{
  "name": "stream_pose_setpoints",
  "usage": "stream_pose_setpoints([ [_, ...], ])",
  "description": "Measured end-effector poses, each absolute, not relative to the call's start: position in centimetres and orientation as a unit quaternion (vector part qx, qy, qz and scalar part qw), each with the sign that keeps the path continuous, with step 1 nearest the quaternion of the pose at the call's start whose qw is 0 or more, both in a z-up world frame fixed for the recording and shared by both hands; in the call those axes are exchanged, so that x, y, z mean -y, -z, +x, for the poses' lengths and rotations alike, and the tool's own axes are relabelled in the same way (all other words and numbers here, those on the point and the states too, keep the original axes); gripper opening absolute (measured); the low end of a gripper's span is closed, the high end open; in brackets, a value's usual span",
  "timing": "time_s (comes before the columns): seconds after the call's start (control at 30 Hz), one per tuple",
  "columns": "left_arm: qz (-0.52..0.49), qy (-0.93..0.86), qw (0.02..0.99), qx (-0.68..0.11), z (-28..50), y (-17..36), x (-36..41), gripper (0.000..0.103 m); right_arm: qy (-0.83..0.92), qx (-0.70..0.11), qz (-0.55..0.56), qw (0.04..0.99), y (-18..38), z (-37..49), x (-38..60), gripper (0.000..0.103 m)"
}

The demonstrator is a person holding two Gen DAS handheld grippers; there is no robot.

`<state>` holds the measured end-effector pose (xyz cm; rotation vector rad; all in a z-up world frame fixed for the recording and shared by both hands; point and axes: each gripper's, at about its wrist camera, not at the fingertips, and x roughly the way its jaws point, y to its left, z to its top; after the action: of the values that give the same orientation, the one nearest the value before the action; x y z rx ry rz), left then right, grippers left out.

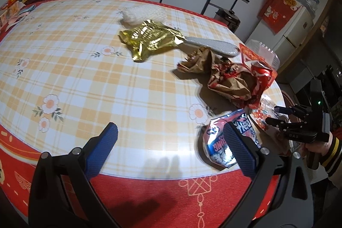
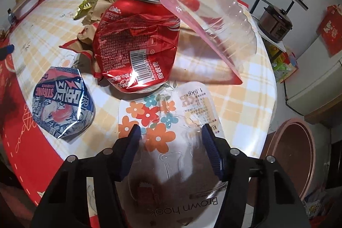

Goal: Collect trash
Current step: 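Grasp the flowered plastic tray with the right tool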

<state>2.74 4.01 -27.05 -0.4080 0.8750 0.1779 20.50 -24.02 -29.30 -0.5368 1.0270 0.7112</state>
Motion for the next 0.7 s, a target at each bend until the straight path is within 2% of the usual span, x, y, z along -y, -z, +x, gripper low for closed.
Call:
stream_pose_setpoints([
  [0.27,-0.191,-0.057,0.873,-0.446,4.6,28.4,-1.6,0.097,-0.323,-0.467,-0.163,0.807,27.4,19.2,26.1,0.057],
  [0.57,-0.136,0.002,0.869,-0.475,6.7,29.9,2.7,0.097,-0.298,-0.483,-0.079,0.819,27.6,17.9,28.6,0.057],
  [0.7,-0.143,0.011,0.870,-0.471,7.5,29.4,2.9,0.097,-0.294,-0.481,-0.057,0.824,27.4,17.5,29.4,0.057],
])
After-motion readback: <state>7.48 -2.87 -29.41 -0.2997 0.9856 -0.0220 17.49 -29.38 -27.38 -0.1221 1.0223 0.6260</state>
